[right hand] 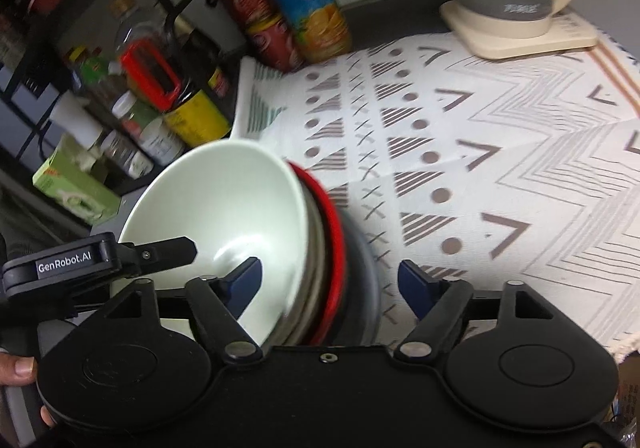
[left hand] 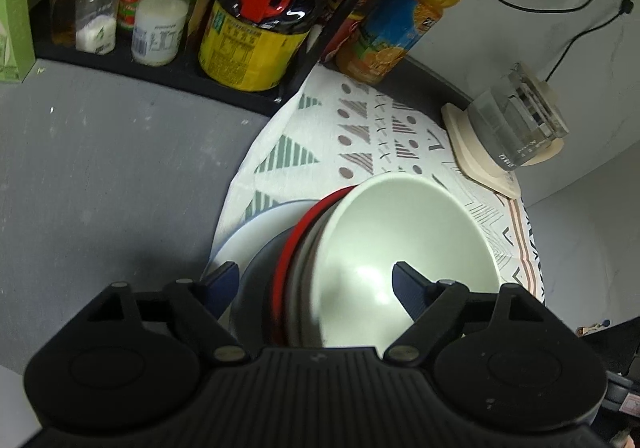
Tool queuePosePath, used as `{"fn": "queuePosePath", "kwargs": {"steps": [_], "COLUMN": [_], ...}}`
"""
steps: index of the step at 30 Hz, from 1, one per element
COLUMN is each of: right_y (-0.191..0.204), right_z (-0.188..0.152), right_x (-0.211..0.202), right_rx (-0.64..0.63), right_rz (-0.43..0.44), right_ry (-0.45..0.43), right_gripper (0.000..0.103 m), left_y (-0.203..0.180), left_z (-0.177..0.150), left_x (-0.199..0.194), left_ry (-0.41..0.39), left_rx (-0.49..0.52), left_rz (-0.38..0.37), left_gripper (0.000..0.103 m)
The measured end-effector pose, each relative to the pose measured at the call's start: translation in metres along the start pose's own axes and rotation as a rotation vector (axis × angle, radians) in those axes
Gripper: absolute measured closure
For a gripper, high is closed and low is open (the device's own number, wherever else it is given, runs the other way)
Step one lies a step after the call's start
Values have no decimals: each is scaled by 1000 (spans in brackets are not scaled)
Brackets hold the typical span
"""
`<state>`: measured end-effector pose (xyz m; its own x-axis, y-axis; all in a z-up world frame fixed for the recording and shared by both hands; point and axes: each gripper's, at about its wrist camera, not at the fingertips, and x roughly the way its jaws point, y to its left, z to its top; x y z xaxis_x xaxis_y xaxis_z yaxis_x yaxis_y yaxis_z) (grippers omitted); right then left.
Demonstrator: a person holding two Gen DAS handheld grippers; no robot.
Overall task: Organize plates and bowls
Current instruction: 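Open both tools and pull them back from the bowl stack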
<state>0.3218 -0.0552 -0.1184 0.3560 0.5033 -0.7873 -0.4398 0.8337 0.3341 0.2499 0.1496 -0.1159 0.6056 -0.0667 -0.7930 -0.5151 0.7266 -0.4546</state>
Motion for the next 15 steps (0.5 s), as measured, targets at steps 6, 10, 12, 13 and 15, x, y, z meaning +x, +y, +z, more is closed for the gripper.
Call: {"fn": "queuePosePath", "kwargs": {"steps": [6,10,12,13,15], "right_y": [-11,-13,-16,-18,-23], "right_z": [1,1,0,-2,-6], "right_x": [-8,-21,-31,-36,-44], "right_rx": [48,56,61,66,78], "right_rz": [-47,-66,-70,-74,-88], "right_ry": [-23,-83,-123,-137,-150], "right_gripper": [15,6,2,1,0], "left_y": [-3,-6,-8,-9,-11], "left_z": [-2,-5,-7,-8,-11], "left_x": [-7,-13,-18,-23,-33], "left_ry": [4,-6,-15,-24,-35], "left_rx": [-2,-4,-4,-9,-21], "left_rz": [18,31,30,30,32], "left_gripper": [18,17,17,17,16]}}
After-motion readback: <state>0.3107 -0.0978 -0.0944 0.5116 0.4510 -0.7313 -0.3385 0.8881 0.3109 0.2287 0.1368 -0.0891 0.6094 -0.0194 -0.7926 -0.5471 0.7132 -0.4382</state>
